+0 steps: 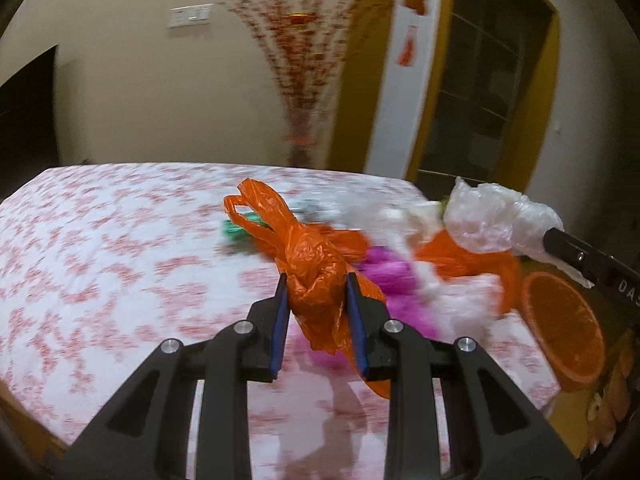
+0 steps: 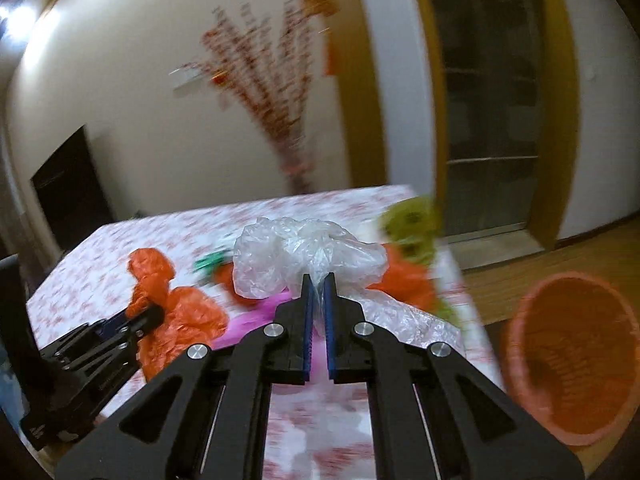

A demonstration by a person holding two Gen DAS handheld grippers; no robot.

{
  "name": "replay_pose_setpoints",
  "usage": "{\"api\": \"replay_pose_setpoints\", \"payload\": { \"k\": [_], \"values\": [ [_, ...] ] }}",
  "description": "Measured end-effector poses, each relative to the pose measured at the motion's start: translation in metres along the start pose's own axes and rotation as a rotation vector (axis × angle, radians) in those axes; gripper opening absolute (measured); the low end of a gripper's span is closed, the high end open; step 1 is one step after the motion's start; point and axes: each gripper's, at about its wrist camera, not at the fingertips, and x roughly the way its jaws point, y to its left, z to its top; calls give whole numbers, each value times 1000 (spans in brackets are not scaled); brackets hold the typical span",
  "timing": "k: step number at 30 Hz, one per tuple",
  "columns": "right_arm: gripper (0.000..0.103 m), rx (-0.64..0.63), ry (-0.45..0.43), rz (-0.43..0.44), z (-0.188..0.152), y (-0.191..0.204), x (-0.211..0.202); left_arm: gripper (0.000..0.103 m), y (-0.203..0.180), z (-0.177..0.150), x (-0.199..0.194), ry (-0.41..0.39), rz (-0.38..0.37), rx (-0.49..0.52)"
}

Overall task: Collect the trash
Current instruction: 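Carry both bags to the orange wastebasket and open both tools to drop them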

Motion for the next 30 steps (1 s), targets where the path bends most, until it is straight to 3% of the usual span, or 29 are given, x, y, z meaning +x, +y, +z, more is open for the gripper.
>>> {"api": "replay_pose_setpoints", "payload": {
  "k": [13, 21, 30],
  "values": [
    [5, 160, -88, -300, -10, -115, -42, 27, -125, 4, 19, 27, -263, 126],
    [5, 220, -105, -367, -17, -159, -51, 27, -188, 0, 31, 53, -386, 185],
    [5, 285, -111, -393, -24, -192, -51, 27, -242, -9, 56, 94, -469, 235]
  ]
}}
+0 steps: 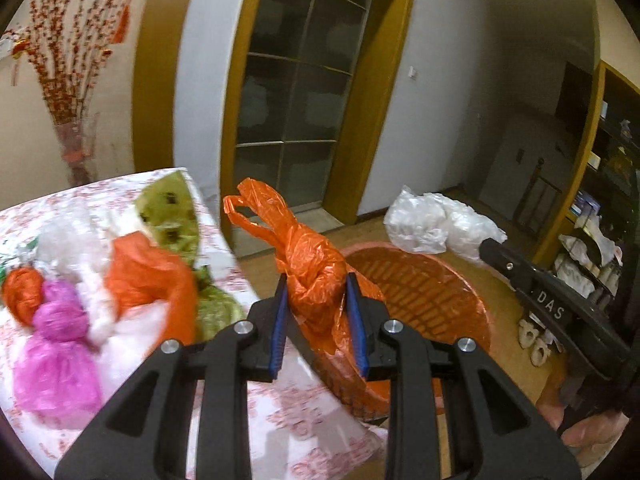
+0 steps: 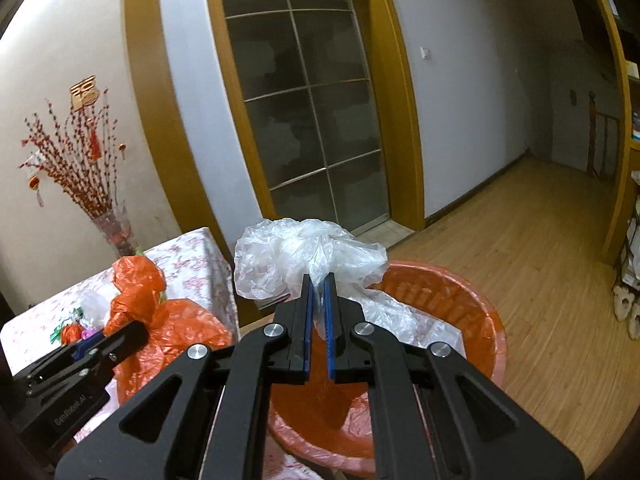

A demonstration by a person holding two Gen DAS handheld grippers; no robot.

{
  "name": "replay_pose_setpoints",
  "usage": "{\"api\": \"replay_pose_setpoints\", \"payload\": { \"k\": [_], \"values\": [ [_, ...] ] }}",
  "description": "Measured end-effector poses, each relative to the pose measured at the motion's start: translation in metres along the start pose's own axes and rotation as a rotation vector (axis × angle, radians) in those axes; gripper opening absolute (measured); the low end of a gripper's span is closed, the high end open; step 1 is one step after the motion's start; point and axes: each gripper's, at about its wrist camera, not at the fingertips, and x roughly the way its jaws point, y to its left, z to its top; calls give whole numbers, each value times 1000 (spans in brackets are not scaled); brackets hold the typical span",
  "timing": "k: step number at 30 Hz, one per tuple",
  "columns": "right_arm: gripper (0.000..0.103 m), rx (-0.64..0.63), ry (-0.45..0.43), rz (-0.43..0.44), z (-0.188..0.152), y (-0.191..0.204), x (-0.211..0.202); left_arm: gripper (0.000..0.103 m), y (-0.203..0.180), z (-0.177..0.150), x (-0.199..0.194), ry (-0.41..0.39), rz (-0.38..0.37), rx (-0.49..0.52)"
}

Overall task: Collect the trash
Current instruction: 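Carry both bags to the orange wastebasket and open both tools to drop them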

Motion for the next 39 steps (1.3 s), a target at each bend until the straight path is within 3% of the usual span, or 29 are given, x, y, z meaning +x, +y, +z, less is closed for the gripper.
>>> {"api": "replay_pose_setpoints", "payload": {
  "k": [11, 14, 17, 19, 21, 28, 39],
  "values": [
    [5, 91, 9, -17, 6, -37, 16, 28, -34, 3, 47, 52, -77, 29],
    [5, 107, 22, -14, 6, -43, 22, 31, -40, 3, 57, 66, -80, 38],
    [13, 136, 37, -23, 2, -50, 24, 41, -40, -1, 65, 84, -68, 39],
    [30, 148, 38, -27, 1, -54, 23, 45, -39, -4, 67, 95, -55, 34],
    [38, 155, 31, -39, -1, -57, 20, 50, -34, -7, 66, 100, -34, 29],
    [43, 127, 39, -59, -6, -53, 14, 58, -15, -16, 40, 85, 48, 17],
    [44, 49, 62, 2, -11, -17, 0, 62, 23, -26, -16, 31, 180, -20]
  ]
}}
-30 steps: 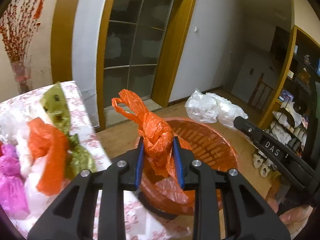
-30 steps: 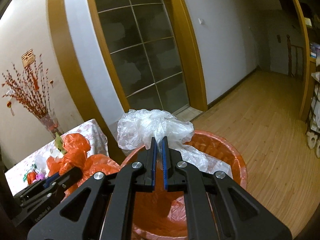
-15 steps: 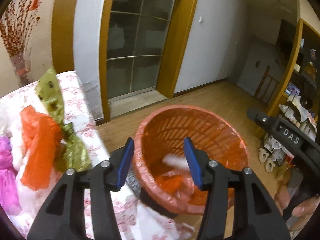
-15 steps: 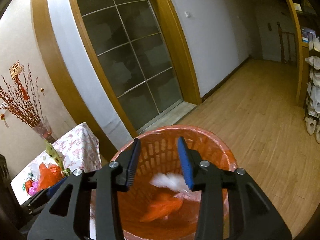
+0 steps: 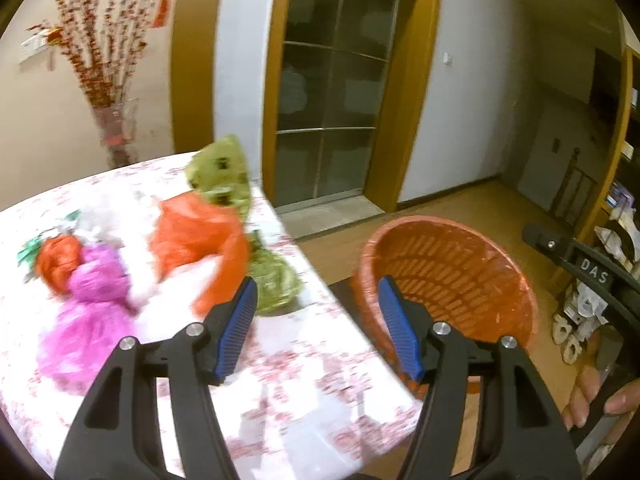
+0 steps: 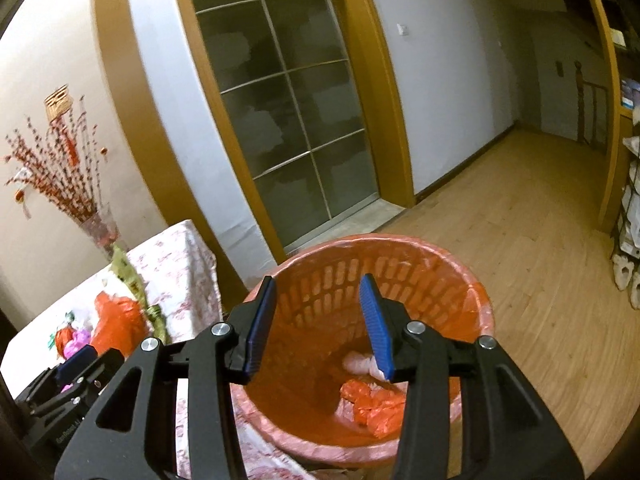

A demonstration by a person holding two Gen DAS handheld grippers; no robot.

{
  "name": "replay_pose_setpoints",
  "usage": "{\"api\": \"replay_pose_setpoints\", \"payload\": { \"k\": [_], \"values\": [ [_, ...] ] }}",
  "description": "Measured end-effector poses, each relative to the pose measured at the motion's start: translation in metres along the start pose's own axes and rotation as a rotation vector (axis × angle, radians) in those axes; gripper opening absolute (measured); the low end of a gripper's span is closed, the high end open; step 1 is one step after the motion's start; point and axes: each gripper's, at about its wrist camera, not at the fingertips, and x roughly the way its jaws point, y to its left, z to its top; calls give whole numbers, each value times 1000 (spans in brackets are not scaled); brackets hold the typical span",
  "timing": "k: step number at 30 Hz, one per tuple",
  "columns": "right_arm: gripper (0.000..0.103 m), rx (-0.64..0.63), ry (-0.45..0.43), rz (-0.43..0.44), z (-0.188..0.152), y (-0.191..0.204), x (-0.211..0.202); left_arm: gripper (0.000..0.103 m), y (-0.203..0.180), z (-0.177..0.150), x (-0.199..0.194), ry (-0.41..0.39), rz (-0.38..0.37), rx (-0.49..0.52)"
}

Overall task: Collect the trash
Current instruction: 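Grasp the pink bag with the left tool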

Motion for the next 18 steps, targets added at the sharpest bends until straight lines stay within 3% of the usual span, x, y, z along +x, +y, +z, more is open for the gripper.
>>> {"api": "replay_pose_setpoints", "payload": {
  "k": [5, 13, 18],
  "values": [
    [44, -37, 12, 32, -5, 19, -4, 62, 37, -6, -13, -9, 75, -54],
    [44, -86, 48, 77, -18, 47, -1, 62, 124, -6, -20, -10, 263, -168],
    [44, -119, 80, 101, -25, 62, 4, 62, 155, -1, -2, 33, 283, -209]
  ]
}}
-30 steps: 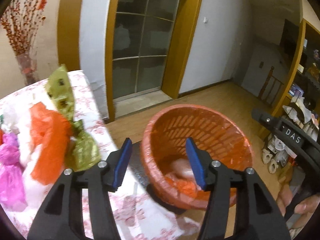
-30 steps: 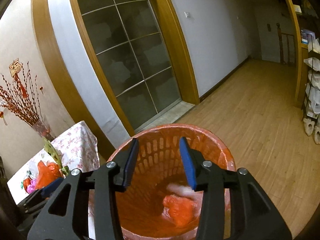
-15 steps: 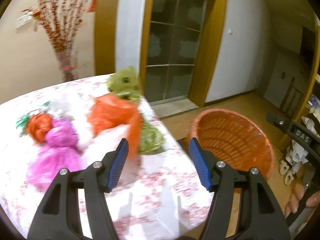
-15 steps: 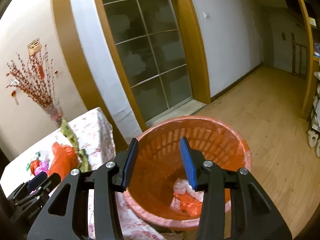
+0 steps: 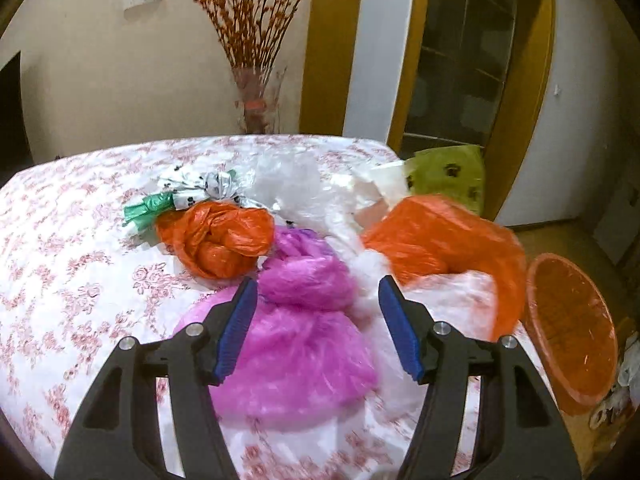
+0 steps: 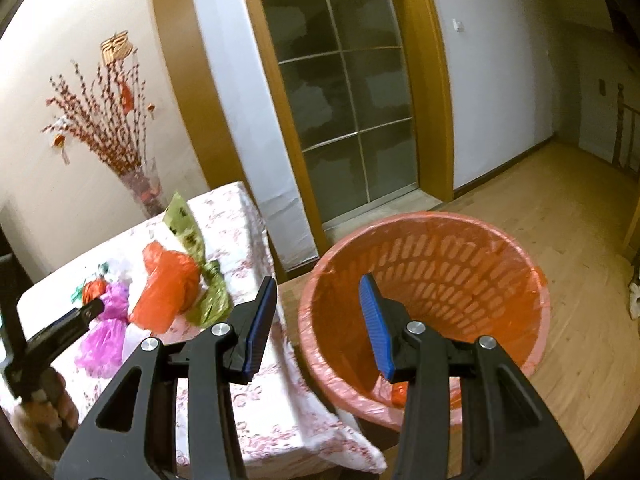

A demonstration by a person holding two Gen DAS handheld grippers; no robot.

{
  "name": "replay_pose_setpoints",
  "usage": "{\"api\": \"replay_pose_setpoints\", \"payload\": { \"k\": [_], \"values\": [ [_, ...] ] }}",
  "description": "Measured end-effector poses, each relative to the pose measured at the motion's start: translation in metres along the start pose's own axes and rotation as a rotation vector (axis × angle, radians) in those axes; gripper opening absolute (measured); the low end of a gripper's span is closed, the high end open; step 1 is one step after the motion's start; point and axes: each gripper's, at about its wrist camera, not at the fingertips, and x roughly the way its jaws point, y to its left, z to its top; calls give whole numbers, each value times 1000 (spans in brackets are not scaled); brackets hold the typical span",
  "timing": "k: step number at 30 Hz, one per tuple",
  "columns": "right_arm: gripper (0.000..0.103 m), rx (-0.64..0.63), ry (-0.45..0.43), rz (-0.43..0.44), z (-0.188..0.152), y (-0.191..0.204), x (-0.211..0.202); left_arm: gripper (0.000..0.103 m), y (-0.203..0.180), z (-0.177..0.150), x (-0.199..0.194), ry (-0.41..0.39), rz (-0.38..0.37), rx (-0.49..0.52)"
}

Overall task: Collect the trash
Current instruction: 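Grasp the pink bag with the left tool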

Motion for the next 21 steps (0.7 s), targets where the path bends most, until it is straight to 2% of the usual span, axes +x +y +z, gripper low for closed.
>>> {"api": "replay_pose_setpoints", "payload": {
  "k": [3, 7, 9, 14, 21],
  "values": [
    [44, -15, 13, 7, -3, 7, 4, 62, 4, 0, 18, 49, 23, -8],
    [44, -28, 28, 15, -6, 11, 6, 60, 7, -4, 36, 105, 8, -20],
    [44, -32, 33, 19, -6, 13, 7, 50, 7, -5, 42, 124, -19, -34],
    [44, -50, 40, 32, -7, 21, 7, 31, 6, -4, 43, 112, -46, -25],
    [44, -81, 48, 67, -7, 38, 10, 20, 10, -10, 14, 63, -66, -16]
  ]
}}
